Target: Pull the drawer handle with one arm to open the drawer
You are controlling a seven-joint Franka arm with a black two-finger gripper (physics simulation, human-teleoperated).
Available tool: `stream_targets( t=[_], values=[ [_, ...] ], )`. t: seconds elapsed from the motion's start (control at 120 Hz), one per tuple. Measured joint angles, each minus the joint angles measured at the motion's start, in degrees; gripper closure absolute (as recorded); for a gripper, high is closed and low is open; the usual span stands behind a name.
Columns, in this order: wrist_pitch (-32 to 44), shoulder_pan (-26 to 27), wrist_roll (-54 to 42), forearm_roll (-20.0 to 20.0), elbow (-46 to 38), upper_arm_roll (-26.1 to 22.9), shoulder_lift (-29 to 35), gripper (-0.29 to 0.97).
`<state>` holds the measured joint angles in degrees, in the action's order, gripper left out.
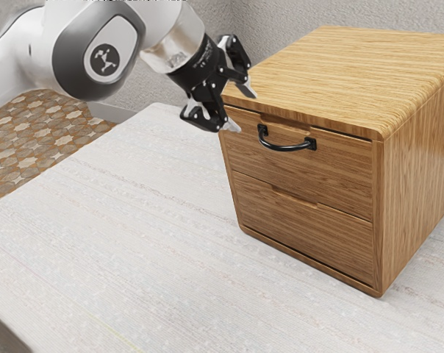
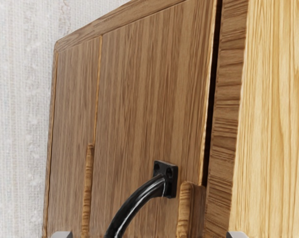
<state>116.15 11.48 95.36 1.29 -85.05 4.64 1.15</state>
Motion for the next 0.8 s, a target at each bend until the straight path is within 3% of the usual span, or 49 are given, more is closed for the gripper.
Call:
stream_targets(
  t=[0.517, 0.8],
  values=[
    [3.4, 7.4, 1.8, 1.1, -5.5, 0.1, 1.6, 0.34],
    [4.5, 4.8, 2.1, 1.3, -6.3, 0.6, 0.4, 0.37]
  ],
)
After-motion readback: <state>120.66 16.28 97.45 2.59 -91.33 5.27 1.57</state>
